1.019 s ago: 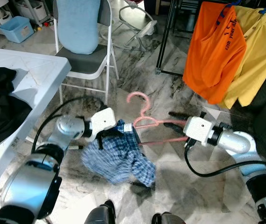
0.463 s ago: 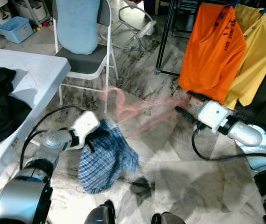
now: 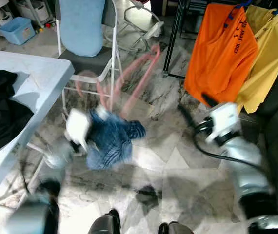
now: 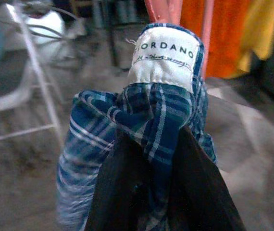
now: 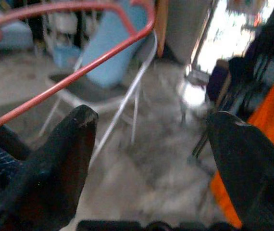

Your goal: Hang hanger

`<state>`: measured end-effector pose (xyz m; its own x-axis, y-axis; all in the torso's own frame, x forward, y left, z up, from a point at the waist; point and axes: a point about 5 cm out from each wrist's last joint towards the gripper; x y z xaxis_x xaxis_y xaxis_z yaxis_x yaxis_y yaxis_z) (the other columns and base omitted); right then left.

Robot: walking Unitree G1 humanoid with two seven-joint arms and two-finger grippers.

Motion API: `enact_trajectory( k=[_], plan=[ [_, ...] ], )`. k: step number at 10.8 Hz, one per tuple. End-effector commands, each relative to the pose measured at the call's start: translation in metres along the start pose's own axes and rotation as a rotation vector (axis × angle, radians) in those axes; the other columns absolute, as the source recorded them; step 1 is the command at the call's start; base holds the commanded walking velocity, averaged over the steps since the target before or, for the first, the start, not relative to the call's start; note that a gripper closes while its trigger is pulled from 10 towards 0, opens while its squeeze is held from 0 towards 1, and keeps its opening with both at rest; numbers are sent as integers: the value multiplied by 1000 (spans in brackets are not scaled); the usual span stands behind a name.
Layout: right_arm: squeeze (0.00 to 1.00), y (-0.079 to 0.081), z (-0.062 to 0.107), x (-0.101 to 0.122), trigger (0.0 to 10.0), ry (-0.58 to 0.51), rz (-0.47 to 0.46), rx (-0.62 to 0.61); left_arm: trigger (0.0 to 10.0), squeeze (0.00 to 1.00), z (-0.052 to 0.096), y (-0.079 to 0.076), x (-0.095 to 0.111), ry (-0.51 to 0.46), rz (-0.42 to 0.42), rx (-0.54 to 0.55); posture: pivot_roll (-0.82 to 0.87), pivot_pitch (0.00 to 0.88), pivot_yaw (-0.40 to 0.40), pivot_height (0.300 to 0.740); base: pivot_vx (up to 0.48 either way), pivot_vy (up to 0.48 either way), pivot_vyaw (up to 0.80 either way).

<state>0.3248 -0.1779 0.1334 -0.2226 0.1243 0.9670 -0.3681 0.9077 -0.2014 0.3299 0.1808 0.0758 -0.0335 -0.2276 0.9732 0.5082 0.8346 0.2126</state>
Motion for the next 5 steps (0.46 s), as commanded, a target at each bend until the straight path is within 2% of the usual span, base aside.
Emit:
enact_trajectory(
  k=[1,2,3,4,5],
  plan=[
    [1000,-2,5,-18,10000,118,-27,-64,0,0,-2,2,15,-82,-71,-25,-39,148,19,740,0,0,0],
    [1000,-6,7,-38,10000,256,-83,-162,0,0,-7,-7,25,-137,-126,-91,-25,151,18,740,0,0,0],
    [1000,-5,8,-50,10000,335,-160,-195,0,0,-10,-10,41,-216,-198,-149,-13,162,16,740,0,0,0],
    [1000,-2,6,-57,10000,392,-196,-199,0,0,-13,-13,63,-311,-293,-216,-7,169,13,740,0,0,0],
    [1000,2,1,-57,10000,402,-199,-191,0,0,-14,-13,77,-368,-334,-247,-5,177,14,740,0,0,0]
  ],
)
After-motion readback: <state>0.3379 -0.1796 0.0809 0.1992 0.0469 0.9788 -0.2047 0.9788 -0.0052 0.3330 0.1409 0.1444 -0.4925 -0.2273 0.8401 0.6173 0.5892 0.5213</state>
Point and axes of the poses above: a point about 5 cm out from each wrist's last joint towards the gripper, its own z axis pointing back from the gripper into the wrist, its own x axis along the axis of the wrist's last joint, y = z × x, and after that the axes turned 4 degrees about -z, right-handed
